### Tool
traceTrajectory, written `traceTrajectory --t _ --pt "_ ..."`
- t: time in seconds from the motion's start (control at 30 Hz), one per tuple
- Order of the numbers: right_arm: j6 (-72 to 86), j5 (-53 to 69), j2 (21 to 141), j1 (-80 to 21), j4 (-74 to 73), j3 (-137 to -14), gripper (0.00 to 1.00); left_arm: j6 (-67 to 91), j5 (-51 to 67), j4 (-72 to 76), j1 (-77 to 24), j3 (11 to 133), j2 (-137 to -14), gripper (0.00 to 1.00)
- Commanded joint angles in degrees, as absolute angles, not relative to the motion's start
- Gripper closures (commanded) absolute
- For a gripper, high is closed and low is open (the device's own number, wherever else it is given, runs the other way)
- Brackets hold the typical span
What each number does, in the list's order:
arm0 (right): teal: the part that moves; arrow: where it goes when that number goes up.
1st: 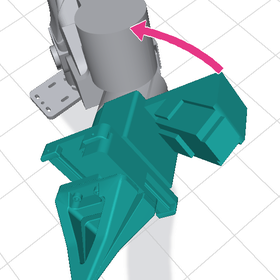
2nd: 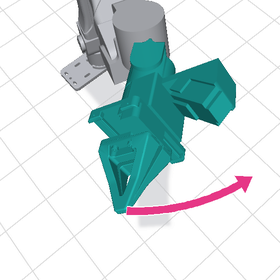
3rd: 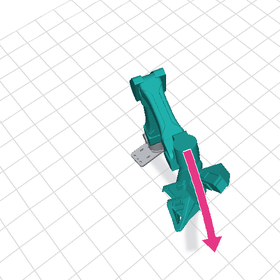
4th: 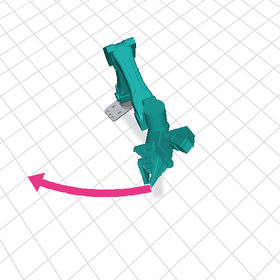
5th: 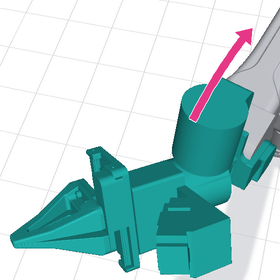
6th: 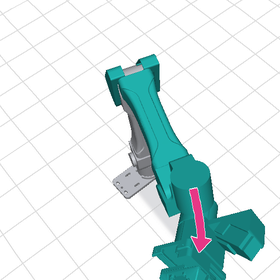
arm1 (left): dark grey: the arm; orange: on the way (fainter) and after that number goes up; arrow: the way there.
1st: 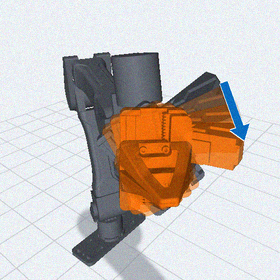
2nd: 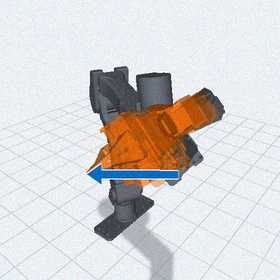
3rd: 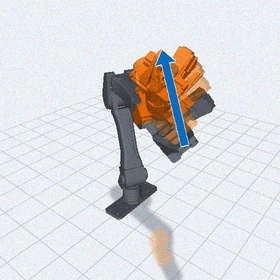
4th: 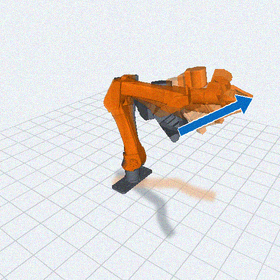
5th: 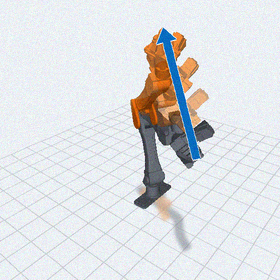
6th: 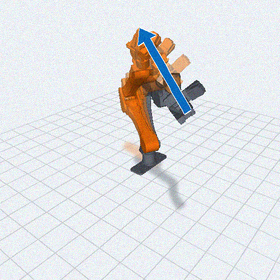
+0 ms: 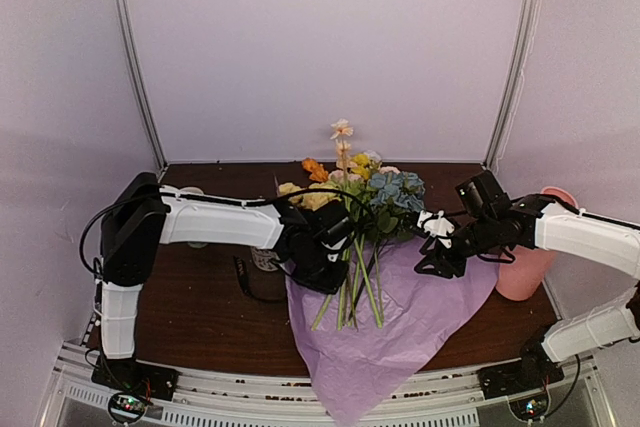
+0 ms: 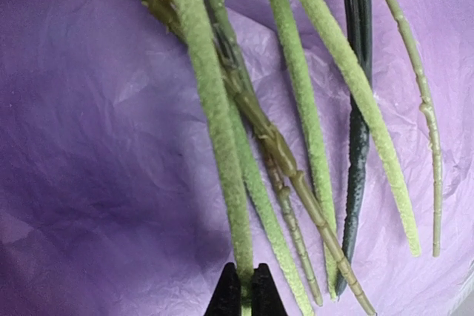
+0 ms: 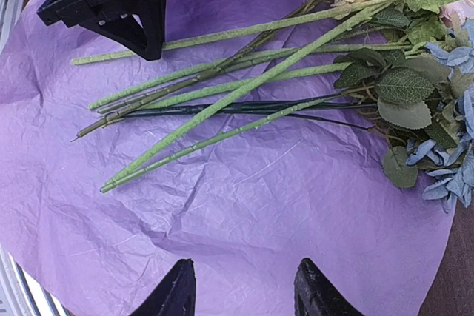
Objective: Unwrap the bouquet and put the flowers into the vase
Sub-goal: Pick up the fake flower from the flattened wrapping paper, then pass from the left arm to the right
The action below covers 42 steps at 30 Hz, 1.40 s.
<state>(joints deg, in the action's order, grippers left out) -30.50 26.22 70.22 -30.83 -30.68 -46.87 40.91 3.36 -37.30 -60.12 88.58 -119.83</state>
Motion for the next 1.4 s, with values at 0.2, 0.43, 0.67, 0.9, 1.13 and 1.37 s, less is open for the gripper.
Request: traceTrajectory --t 0.2,0.43,0.67,0.9,1.13,1.37 --pt "-31.1 27.2 70.7 -30.7 -31.5 -47.5 0.53 41.4 -1.8 -31.8 -60.5 85.4 -110.4 1.00" --pt "-30.7 27.2 70.8 -30.7 -31.2 -47.3 0.53 40.5 -4.0 -27.8 -60.5 82.8 -107.0 1.00" --pt "-22.8 28.7 68.8 -30.6 -29.6 -51.6 0.51 31.7 -2.0 -7.8 -60.8 72.0 -101.3 1.00" --pt "-6.5 30.4 66.5 -30.2 -18.8 -58.8 0.29 28.0 1.5 6.9 -61.1 65.3 -96.1 1.00" --pt "6.1 38.5 76.3 -30.1 -17.4 -72.5 0.28 26.6 4.8 18.8 -62.4 60.5 -92.9 1.00" --pt "9.8 42.1 81.9 -30.1 -12.4 -79.5 0.32 25.7 7.0 20.1 -63.6 60.5 -92.4 1.00"
